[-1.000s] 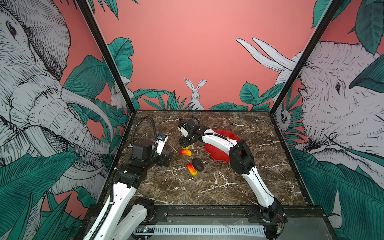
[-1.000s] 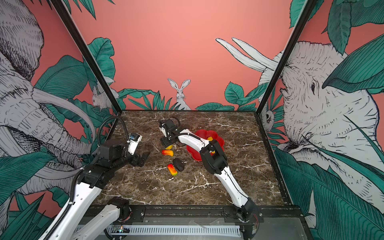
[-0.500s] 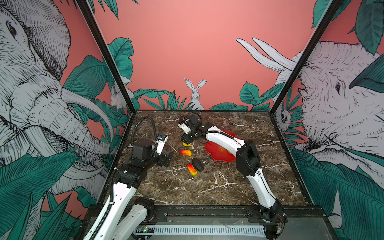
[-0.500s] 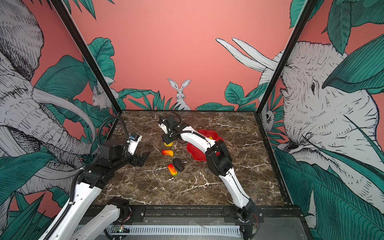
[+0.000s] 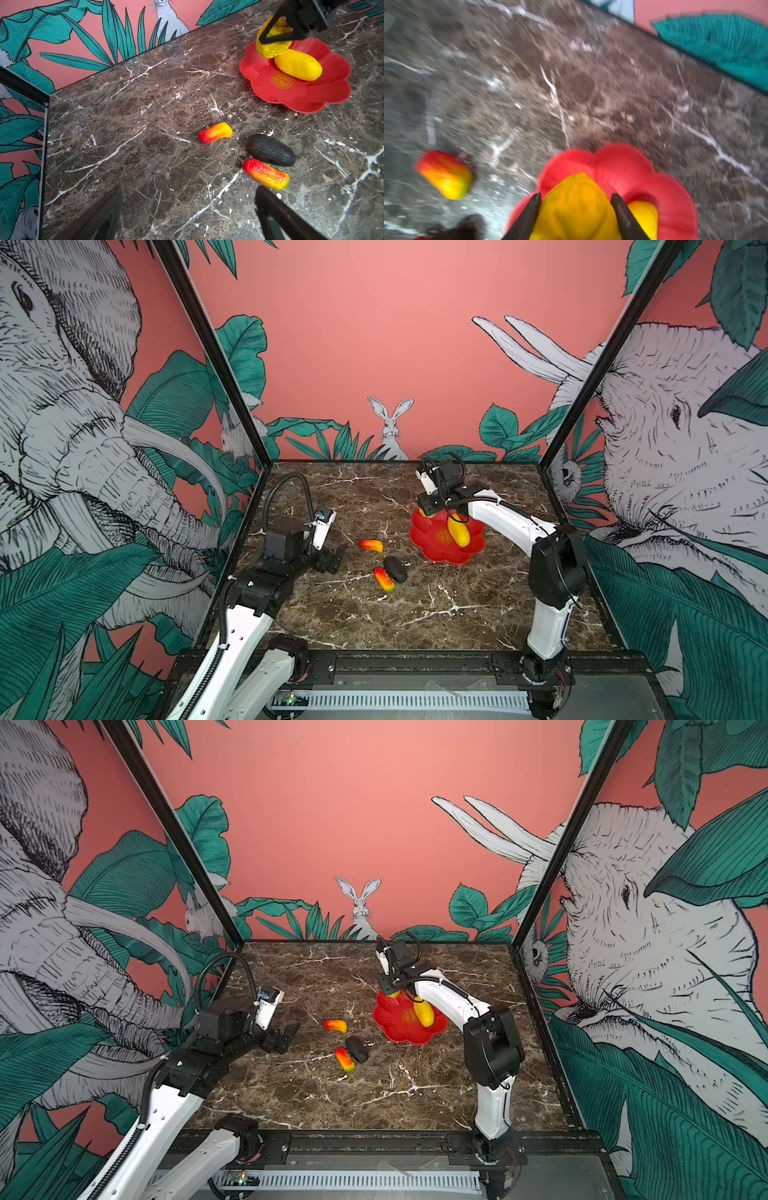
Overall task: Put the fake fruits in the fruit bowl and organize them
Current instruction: 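Place the yellow apple in the red bowl beside the banana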
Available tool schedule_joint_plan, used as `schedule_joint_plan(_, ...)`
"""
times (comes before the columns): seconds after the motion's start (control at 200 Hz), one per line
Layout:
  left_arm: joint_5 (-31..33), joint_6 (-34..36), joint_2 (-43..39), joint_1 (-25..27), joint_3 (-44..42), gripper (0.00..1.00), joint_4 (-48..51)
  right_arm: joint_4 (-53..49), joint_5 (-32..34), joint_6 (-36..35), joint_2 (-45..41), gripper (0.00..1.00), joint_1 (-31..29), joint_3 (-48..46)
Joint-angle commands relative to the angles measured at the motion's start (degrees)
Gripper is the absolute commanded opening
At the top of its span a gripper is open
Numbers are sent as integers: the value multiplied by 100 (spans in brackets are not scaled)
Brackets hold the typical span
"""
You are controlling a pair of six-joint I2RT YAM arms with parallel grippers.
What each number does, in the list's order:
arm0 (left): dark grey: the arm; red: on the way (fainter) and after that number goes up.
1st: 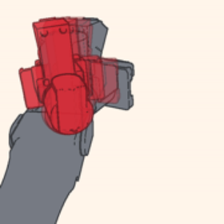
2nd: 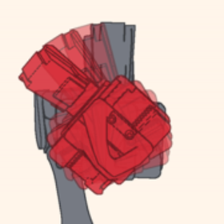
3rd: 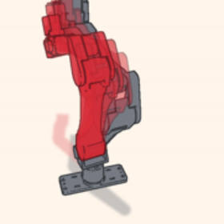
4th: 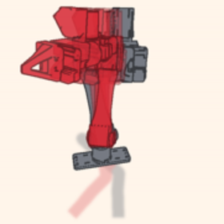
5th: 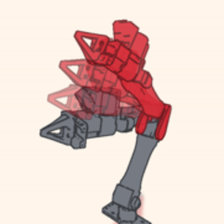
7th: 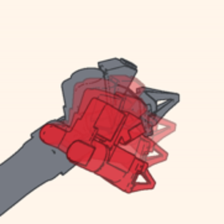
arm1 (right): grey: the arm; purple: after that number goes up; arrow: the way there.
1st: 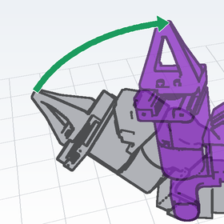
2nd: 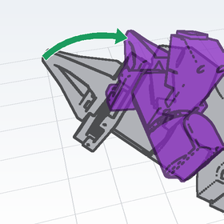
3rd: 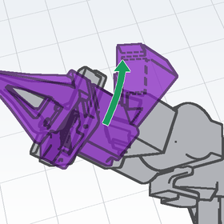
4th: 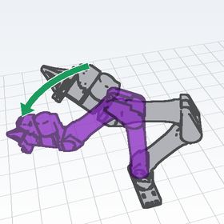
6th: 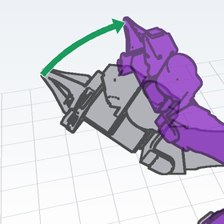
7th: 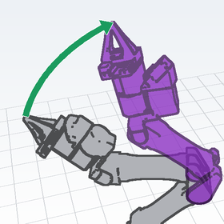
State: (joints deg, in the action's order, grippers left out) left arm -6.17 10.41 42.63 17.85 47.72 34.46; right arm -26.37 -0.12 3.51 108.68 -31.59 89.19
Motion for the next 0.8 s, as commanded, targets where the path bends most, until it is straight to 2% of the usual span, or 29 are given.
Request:
schedule_joint_plan(0.0, -7, 92, -27, -36, -79, 100, 63, 275, 242, -86, 126, 40, 65, -160)
schedule_joint_plan(0.29, 11, 92, 17, -33, -79, 100, 74, 553, 394, -135, 596, 39, 265, -238)
schedule_joint_plan(0.796, 0, 86, 70, -41, -73, 100, 70, 1373, 413, 149, 705, 38, 501, -804)
